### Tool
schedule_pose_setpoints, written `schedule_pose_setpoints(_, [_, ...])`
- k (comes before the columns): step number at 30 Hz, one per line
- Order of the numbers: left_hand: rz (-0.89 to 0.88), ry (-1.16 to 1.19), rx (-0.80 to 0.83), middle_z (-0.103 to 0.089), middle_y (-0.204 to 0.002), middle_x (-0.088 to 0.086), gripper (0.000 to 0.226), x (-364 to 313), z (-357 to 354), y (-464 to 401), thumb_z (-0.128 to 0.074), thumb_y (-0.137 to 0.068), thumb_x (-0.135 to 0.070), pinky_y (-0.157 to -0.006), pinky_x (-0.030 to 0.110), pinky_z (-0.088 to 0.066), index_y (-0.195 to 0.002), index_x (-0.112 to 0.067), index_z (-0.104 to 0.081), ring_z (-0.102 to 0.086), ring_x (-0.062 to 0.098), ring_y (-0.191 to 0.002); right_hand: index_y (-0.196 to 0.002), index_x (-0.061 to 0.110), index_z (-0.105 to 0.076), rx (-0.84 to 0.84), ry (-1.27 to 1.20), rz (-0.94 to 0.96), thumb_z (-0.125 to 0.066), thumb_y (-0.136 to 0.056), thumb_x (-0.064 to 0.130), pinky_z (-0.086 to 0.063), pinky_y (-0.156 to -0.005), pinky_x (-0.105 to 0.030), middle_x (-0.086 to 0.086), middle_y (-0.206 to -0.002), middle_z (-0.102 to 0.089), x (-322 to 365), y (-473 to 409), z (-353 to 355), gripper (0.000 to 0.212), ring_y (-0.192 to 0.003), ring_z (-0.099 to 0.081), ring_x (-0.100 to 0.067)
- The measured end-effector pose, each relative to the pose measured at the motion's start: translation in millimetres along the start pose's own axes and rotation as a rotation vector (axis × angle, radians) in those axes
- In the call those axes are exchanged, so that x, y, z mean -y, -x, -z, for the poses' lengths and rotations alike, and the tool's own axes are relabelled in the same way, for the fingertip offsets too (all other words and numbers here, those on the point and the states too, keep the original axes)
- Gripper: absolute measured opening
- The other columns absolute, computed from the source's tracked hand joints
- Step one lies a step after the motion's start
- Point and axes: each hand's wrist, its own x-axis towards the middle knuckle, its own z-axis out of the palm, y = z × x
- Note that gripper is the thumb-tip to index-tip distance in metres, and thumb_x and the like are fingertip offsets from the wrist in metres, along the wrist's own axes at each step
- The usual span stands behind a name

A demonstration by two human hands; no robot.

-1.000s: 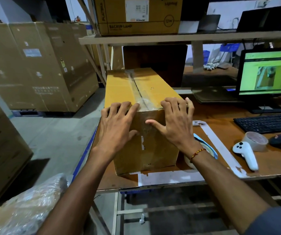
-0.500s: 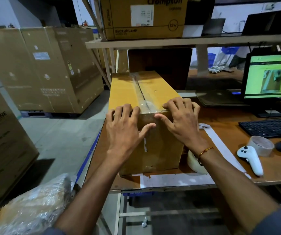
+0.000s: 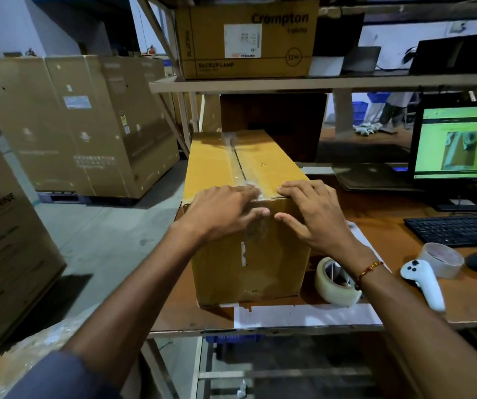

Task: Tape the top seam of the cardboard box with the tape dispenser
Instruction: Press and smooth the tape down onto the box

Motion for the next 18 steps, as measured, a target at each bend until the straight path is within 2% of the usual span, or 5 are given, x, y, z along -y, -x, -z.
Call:
schedule_pose_setpoints(2, [0.019, 0.131, 0.105, -0.059, -0.140, 0.004, 0.068, 5.3, 8.4, -12.8, -0.017, -0.092, -0.072, -0.101, 0.049, -0.045, -0.136, -0.031, -0.050, -0.057, 0.028, -0.123, -0.135, 0.020, -0.055, -0.008, -0.017, -0.014, -0.046, -0.093, 0.057, -0.033, -0.103, -0.042, -0.002, -0.138, -0.057, 1.7, 1.2, -0.2, 0.057, -0.123, -0.047, -0.023])
schedule_pose_setpoints(5, [0.074, 0.249, 0.195, -0.046, -0.153, 0.004, 0.074, 15.2, 11.9, -29.6, -0.009, -0.094, -0.068, -0.113, 0.053, -0.034, -0.148, -0.028, -0.042, -0.043, 0.029, -0.139, -0.133, 0.020, -0.056, -0.025, -0.045, -0.047, -0.046, -0.092, 0.057, -0.032, -0.106, -0.043, -0.002, -0.136, -0.057, 6.8, 2.3, -0.4, 0.056, -0.124, -0.047, -0.023])
schedule_pose_setpoints(11, [0.076, 0.201, 0.258, -0.013, -0.166, -0.002, 0.080, 21.1, 0.9, -35.8, -0.007, -0.092, -0.069, -0.125, 0.044, -0.011, -0.157, -0.023, -0.018, -0.011, 0.015, -0.153, -0.112, 0.021, -0.057, -0.093, -0.011, -0.186, -0.034, -0.098, 0.064, -0.036, -0.100, -0.045, 0.000, -0.115, -0.058, 29.2, -8.0, -3.8, 0.051, -0.108, -0.049, -0.022])
schedule_pose_setpoints(15, [0.088, 0.162, 0.211, -0.020, -0.164, -0.008, 0.080, 29.5, 3.3, -18.4, -0.015, -0.087, -0.074, -0.120, 0.044, -0.019, -0.154, -0.031, -0.028, -0.017, 0.014, -0.152, -0.105, 0.020, -0.055, -0.116, 0.029, -0.256, -0.029, -0.095, 0.072, -0.040, -0.092, -0.046, -0.001, -0.108, -0.055, 37.2, -14.1, -5.7, 0.059, -0.101, -0.048, -0.023])
schedule_pose_setpoints(18, [0.085, 0.023, 0.090, -0.032, -0.159, -0.014, 0.080, 32.3, 1.8, -2.3, -0.030, -0.083, -0.079, -0.110, 0.044, -0.038, -0.150, -0.036, -0.036, -0.029, 0.014, -0.148, -0.106, 0.019, -0.054, -0.125, 0.049, -0.249, -0.031, -0.092, 0.076, -0.043, -0.088, -0.047, -0.003, -0.109, -0.054, 38.1, -13.8, -9.8, 0.063, -0.100, -0.048, -0.025])
